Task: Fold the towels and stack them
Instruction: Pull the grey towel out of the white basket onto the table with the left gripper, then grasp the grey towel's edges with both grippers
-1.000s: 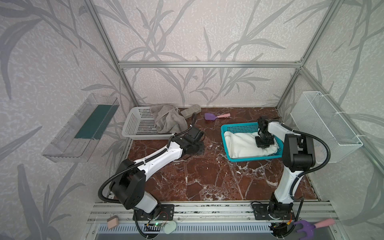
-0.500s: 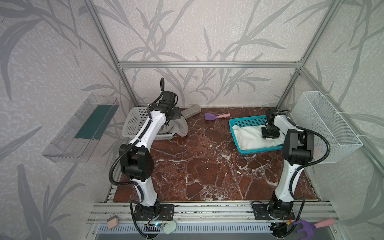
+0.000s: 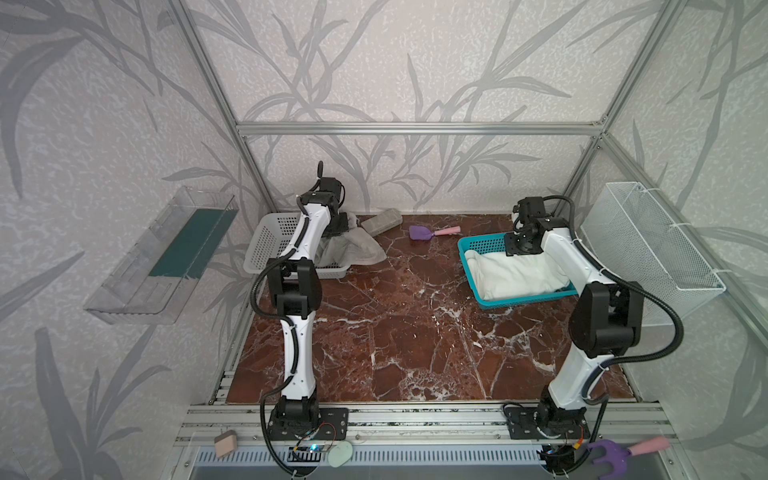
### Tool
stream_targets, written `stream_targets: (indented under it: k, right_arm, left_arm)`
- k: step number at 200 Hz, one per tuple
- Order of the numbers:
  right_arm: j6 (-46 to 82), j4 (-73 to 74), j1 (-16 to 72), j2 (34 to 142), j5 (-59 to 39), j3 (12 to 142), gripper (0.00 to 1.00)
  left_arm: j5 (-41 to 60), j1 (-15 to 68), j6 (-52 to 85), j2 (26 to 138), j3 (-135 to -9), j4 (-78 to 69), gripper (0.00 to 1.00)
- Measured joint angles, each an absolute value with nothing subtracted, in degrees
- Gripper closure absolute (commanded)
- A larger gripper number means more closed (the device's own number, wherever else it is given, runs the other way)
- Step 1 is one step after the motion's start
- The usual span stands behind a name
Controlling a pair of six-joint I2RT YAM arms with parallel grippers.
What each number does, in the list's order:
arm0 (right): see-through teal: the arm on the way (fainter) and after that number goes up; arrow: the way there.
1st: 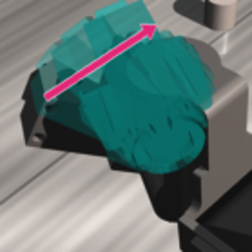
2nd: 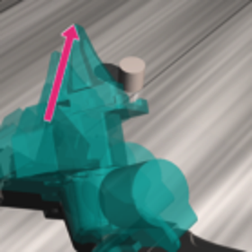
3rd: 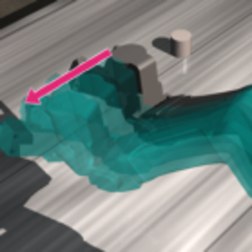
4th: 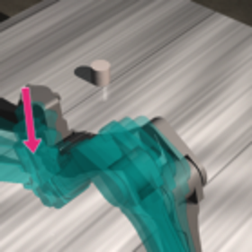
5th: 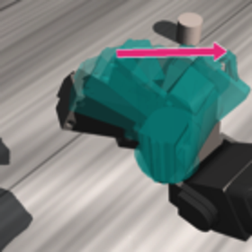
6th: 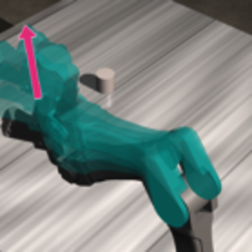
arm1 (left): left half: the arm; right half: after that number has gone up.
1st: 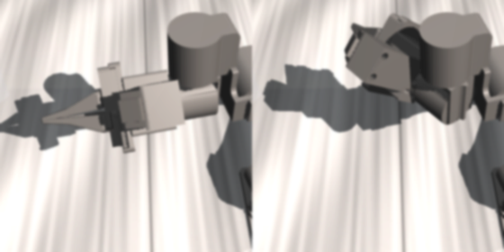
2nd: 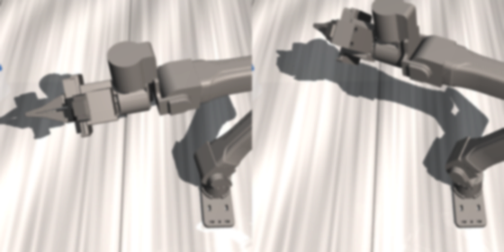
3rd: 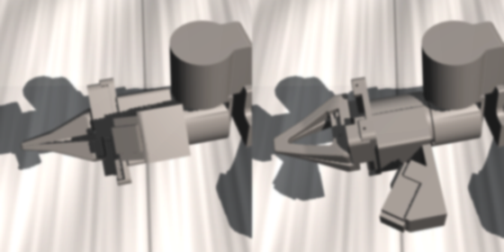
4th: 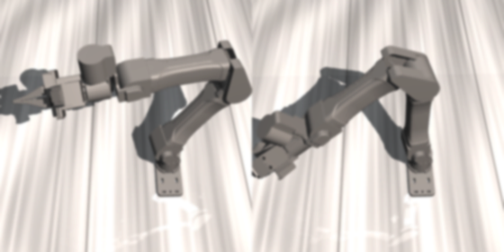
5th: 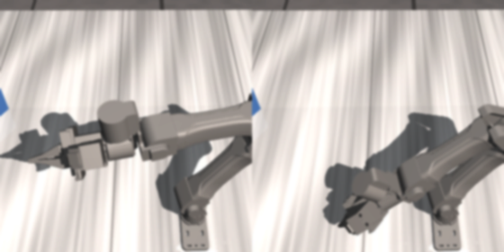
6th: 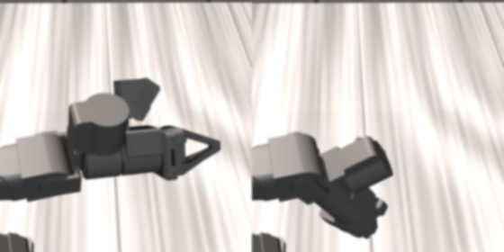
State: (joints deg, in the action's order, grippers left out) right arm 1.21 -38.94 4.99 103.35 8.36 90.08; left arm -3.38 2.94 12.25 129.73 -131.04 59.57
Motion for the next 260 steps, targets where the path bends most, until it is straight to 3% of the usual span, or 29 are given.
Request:
stream_targets:
  k: [48,69,100,144,150,163,173,215,260]
  right_arm:
    - [1.58,-33.95,10.22,95.26,6.61,85.17,0.42]
    - [2.39,-33.56,11.31,90.0,4.91,83.26,0.42]
    - [4.49,-32.53,12.75,79.18,2.35,79.59,0.42]
    - [7.46,-32.73,14.0,66.19,-0.54,75.72,0.42]
    - [7.9,-33.06,14.09,65.14,-1.13,75.4,0.42]
    - [8.97,-33.82,14.52,63.46,-2.28,74.5,0.42]
    - [9.85,-34.41,15.07,62.52,-2.96,73.43,0.43]
    - [13.58,-37.63,28.08,63.24,-0.64,65.89,0.45]
    - [18.83,-36.4,43.11,73.67,-0.01,59.02,0.45]
  left_arm:
    - [0.67,4.19,8.75,114.59,-144.66,60.58,1.0]
    - [1.26,10.07,8.64,103.77,-146.15,56.31,1.0]
    - [6.46,24.01,9.63,88.99,-139.59,45.28,1.0]
    - [8.54,24.43,14.63,81.06,-123.76,36.64,1.0]
    - [8.19,24.43,15.14,80.58,-119.66,35.94,0.91]
    - [7.7,24.47,16.21,79.26,-109.3,34.2,0.52]
    - [7.57,24.38,17.12,79.07,-100.22,32.75,0.41]
    - [7.11,23.42,21.5,82.37,-75.61,38.15,0.4]
    - [9.61,23.38,26.02,70.06,-56.82,35.05,0.42]
